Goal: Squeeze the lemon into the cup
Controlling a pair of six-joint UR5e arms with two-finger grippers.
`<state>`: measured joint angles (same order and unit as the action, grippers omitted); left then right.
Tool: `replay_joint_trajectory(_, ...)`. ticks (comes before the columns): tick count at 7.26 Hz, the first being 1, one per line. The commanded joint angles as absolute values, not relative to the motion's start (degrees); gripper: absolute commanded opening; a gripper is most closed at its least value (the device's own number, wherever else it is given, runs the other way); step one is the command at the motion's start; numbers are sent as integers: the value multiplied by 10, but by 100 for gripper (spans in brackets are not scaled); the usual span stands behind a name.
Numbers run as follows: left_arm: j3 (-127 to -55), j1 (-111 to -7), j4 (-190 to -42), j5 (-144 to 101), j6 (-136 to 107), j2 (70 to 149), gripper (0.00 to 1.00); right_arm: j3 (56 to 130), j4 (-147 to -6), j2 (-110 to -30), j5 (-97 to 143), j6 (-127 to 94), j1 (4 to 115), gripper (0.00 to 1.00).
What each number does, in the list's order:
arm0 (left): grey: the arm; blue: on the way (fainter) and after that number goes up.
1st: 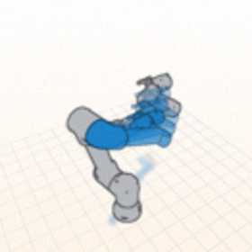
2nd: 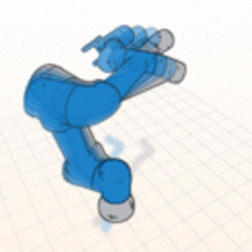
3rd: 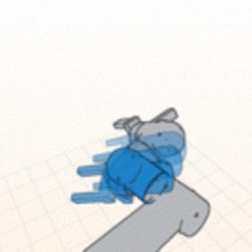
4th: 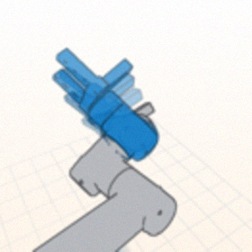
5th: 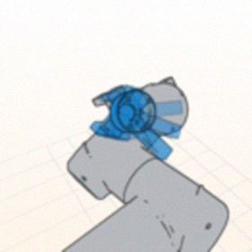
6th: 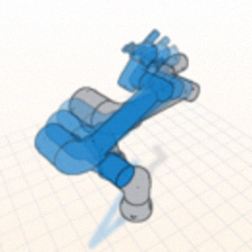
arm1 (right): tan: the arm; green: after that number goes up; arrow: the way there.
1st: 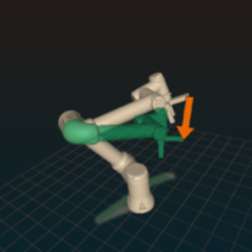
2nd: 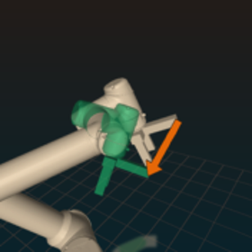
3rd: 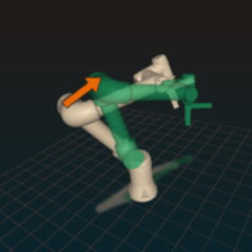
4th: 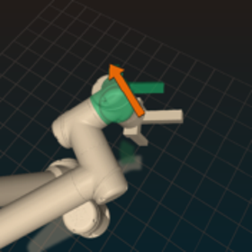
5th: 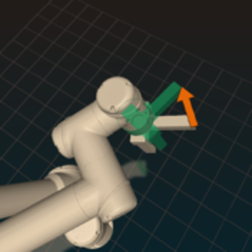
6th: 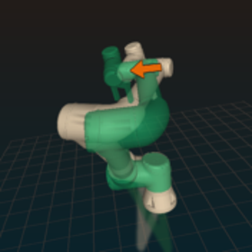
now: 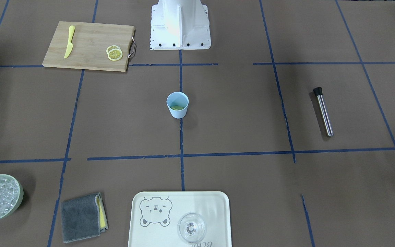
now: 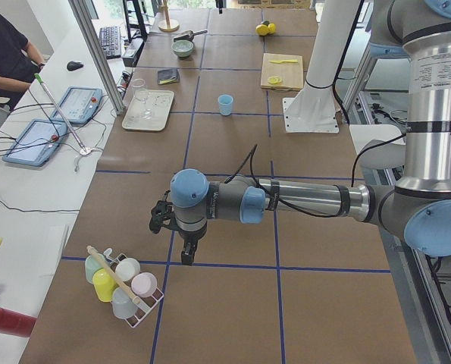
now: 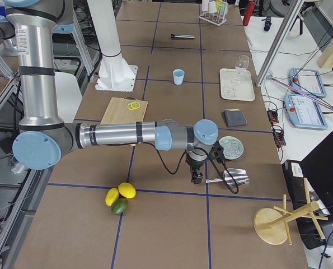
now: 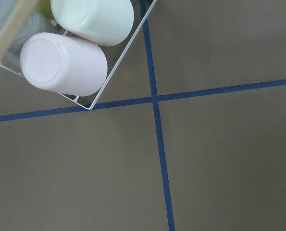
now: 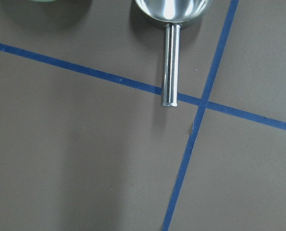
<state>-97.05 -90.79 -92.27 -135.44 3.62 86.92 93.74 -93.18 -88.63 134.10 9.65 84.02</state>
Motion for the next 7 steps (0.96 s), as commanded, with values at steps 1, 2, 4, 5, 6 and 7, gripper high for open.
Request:
replay_joint_trajectory(1, -969, -908, -923, -1355, 36, 870, 100, 938, -933, -883, 1332, 105, 851, 100)
replay_joint_trajectory(2, -970, -908, -918, -1354, 36, 869, 100, 938, -931, -892, 1332, 104, 852, 100)
replay_joint_trajectory(4, -981, -911, -902, -1350, 40, 855, 100, 936, -931, -892, 1332, 95, 851, 100)
replay_joint_trajectory(5, -996, -911, -876, -1350, 43, 855, 100, 932, -929, -892, 1335, 94, 851, 100)
replay_joint_trajectory(6, -1005, -912, -863, -1349, 43, 855, 100, 932, -927, -893, 1332, 95, 851, 100)
replay_joint_trajectory(7, -1006, -912, -863, -1348, 44, 855, 100, 932, -926, -894, 1332, 96, 850, 100)
